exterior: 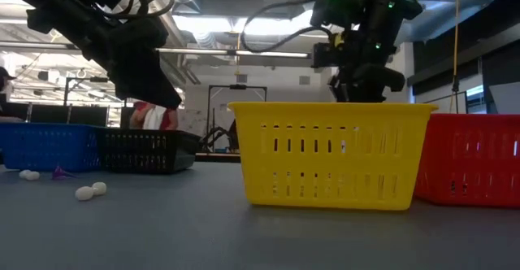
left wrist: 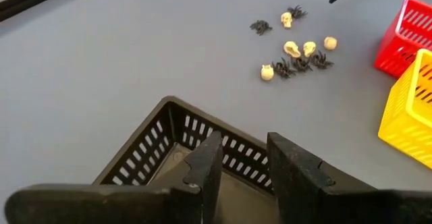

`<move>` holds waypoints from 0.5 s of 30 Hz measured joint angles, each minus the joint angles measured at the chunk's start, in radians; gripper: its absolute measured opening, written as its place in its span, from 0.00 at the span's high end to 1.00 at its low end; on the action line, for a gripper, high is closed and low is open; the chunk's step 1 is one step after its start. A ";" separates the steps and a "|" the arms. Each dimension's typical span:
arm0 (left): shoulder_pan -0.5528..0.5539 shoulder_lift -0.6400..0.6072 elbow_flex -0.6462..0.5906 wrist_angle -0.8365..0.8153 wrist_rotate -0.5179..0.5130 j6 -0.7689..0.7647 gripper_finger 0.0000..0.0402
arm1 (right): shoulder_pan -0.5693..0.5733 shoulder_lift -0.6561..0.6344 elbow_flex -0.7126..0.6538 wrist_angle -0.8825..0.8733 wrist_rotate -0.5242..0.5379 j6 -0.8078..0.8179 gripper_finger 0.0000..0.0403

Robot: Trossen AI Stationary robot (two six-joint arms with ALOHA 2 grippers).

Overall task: Sort Halloween decoration
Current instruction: Put the skull toy into the yellow bin

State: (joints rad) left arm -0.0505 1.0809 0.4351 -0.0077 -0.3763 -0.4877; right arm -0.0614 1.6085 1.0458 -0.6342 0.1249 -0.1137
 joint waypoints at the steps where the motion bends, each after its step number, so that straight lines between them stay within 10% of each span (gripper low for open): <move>1: 0.000 0.000 0.000 0.001 0.000 0.000 0.73 | -0.010 0.002 0.000 0.005 -0.017 0.000 0.53; 15: -0.001 0.000 0.000 -0.001 0.001 0.000 0.73 | -0.097 0.111 0.000 0.038 -0.123 -0.107 0.53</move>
State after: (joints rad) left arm -0.0515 1.0809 0.4351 -0.0088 -0.3754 -0.4881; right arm -0.1585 1.7197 1.0462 -0.5961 0.0017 -0.2205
